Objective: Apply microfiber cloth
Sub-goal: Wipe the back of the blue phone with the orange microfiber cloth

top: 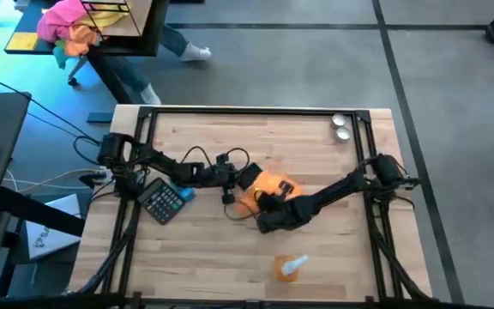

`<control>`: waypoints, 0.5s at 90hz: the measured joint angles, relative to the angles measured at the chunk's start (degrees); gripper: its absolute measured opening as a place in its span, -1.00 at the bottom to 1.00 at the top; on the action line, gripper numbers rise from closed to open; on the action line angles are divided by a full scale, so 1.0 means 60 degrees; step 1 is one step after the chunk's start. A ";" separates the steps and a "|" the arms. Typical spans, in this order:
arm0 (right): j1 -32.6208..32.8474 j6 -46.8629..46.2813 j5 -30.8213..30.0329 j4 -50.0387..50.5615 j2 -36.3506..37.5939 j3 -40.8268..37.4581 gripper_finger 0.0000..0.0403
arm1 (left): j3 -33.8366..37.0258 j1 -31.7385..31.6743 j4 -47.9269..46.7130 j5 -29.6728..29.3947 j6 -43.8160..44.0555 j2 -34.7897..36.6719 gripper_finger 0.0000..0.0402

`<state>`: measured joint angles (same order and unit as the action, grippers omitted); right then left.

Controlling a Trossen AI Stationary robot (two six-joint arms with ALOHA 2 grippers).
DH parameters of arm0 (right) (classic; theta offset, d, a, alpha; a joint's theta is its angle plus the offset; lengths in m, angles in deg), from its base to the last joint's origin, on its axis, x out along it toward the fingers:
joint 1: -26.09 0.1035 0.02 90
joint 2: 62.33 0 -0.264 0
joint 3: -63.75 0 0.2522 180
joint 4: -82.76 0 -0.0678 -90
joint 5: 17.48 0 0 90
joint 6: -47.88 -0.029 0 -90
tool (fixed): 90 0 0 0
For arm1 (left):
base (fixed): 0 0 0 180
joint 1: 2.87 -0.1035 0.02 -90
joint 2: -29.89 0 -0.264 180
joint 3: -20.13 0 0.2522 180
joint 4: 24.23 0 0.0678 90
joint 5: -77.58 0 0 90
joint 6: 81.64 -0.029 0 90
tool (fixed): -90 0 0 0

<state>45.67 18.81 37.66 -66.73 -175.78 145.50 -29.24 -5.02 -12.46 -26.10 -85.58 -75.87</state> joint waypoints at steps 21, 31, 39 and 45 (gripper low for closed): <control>0.0044 -0.1641 -0.0919 0.2434 0.0096 0.0025 -1.00 | 0.0000 -0.0071 -0.0015 0.0103 0.0112 0.0004 -0.84; -0.0149 -0.4100 -0.1115 0.5494 0.0123 0.0014 -1.00 | 0.0000 -0.0069 -0.0011 0.0101 0.0068 0.0004 -0.84; -0.0216 -0.4594 -0.1139 0.6028 0.0123 -0.0004 -1.00 | 0.0000 -0.0069 -0.0004 0.0101 0.0097 0.0004 -0.84; -0.0204 -0.4178 -0.1142 0.5095 0.0123 -0.0004 -1.00 | 0.0000 -0.0076 0.0004 0.0118 0.0112 0.0004 -0.84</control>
<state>44.45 -6.26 30.81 -36.16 -175.04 145.47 -29.24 -5.48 -12.43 -25.40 -84.90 -75.85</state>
